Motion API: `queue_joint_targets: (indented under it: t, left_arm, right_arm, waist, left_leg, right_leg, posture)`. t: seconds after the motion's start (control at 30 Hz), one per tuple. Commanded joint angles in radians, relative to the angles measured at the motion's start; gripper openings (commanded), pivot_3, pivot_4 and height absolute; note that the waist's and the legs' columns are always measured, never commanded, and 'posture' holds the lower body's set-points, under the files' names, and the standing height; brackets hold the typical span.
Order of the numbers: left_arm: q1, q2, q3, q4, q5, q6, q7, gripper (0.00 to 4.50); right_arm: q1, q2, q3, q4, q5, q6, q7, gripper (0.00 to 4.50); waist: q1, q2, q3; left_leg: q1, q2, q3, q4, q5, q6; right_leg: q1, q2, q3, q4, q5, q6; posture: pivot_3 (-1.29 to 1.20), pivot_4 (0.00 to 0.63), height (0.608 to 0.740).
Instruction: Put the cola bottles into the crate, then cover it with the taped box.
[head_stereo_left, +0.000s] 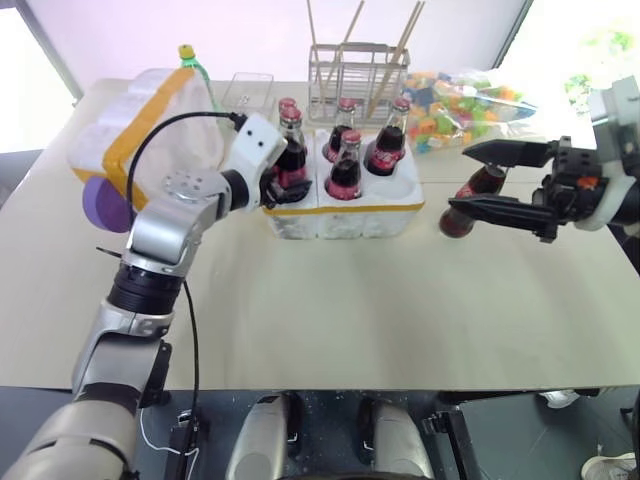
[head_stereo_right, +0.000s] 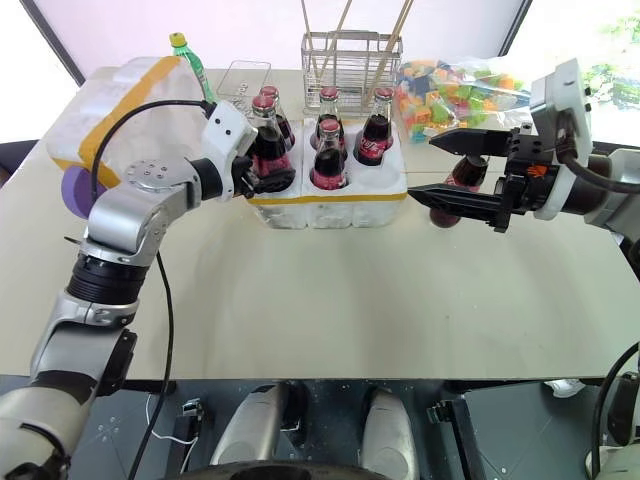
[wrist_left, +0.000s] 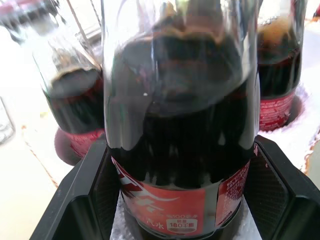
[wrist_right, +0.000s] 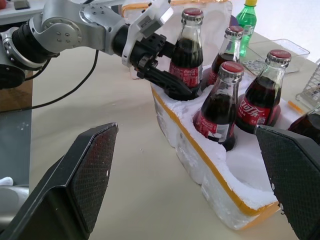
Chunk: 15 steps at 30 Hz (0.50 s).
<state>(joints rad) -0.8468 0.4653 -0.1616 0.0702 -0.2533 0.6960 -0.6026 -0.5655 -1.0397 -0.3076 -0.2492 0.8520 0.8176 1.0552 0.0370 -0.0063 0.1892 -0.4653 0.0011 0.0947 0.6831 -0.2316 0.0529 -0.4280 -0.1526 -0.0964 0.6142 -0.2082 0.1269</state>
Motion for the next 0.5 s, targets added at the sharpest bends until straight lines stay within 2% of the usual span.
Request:
queue_joint_targets:
  t: [0.03,0.07,0.1,0.23,0.3,0.37,0.5]
  left_arm:
    - [0.009,-0.041,0.033,0.041,0.003,-0.011,0.026,3.82]
    - [0.018,-0.049,0.033,0.065,0.016,-0.025,0.034,4.23]
    - [0.027,-0.056,0.04,0.085,0.022,-0.028,0.042,4.46]
    - [0.043,-0.06,0.089,0.095,0.002,-0.02,0.05,4.46]
    - [0.049,-0.051,0.154,0.073,-0.048,0.008,0.036,4.46]
    - [0.067,-0.004,0.242,0.019,-0.12,0.014,-0.017,4.46]
    - [0.103,0.116,0.396,-0.123,-0.318,0.105,-0.148,4.46]
  right_arm:
    - [-0.016,0.005,-0.007,0.002,-0.024,-0.038,-0.013,4.5]
    - [-0.017,0.005,-0.001,0.005,-0.033,-0.043,-0.017,4.5]
    - [-0.019,0.007,0.003,0.008,-0.039,-0.045,-0.024,4.5]
    - [-0.013,0.008,0.005,0.009,-0.053,-0.049,-0.038,4.5]
    - [0.019,0.006,-0.02,-0.004,-0.077,-0.059,-0.068,4.5]
    - [0.086,0.011,-0.115,-0.036,-0.044,-0.022,-0.108,4.5]
    - [0.269,0.018,-0.318,-0.119,0.048,0.039,-0.088,4.5]
  waist:
    - [0.002,0.0,0.0]
    - [0.003,0.0,0.0]
    - [0.003,0.0,0.0]
    - [0.002,0.0,-0.001]
    - [0.0,0.0,-0.001]
    - [0.0,0.0,-0.001]
    - [-0.004,0.0,0.0]
  left_leg:
    - [0.0,0.0,0.0,0.0,0.0,0.0]
    - [0.0,0.0,0.0,0.0,0.0,0.0]
    - [0.0,0.0,-0.001,0.0,0.0,0.001]
    - [0.002,-0.001,-0.001,0.0,-0.002,0.004]
    - [0.003,0.0,-0.001,0.0,-0.002,0.004]
    - [0.003,0.0,-0.001,0.0,-0.002,0.004]
    - [0.002,0.001,0.001,-0.001,0.001,-0.001]
  right_leg:
    - [0.0,0.0,0.0,0.0,0.0,0.0]
    - [0.001,0.0,0.0,0.0,0.0,0.0]
    - [0.001,0.0,0.0,0.0,0.0,0.0]
    - [0.003,-0.001,0.0,0.0,0.0,0.0]
    - [0.003,-0.001,0.0,0.0,0.0,0.0]
    - [0.002,0.0,0.0,0.0,0.0,0.0]
    - [0.0,0.0,0.0,0.001,0.0,0.0]
  posture:
    - [0.0,0.15,0.736]
    - [0.0,0.15,0.736]
    - [0.0,0.15,0.736]
    - [0.0,0.15,0.736]
    - [0.0,0.15,0.736]
    - [0.0,0.15,0.736]
    - [0.0,0.15,0.736]
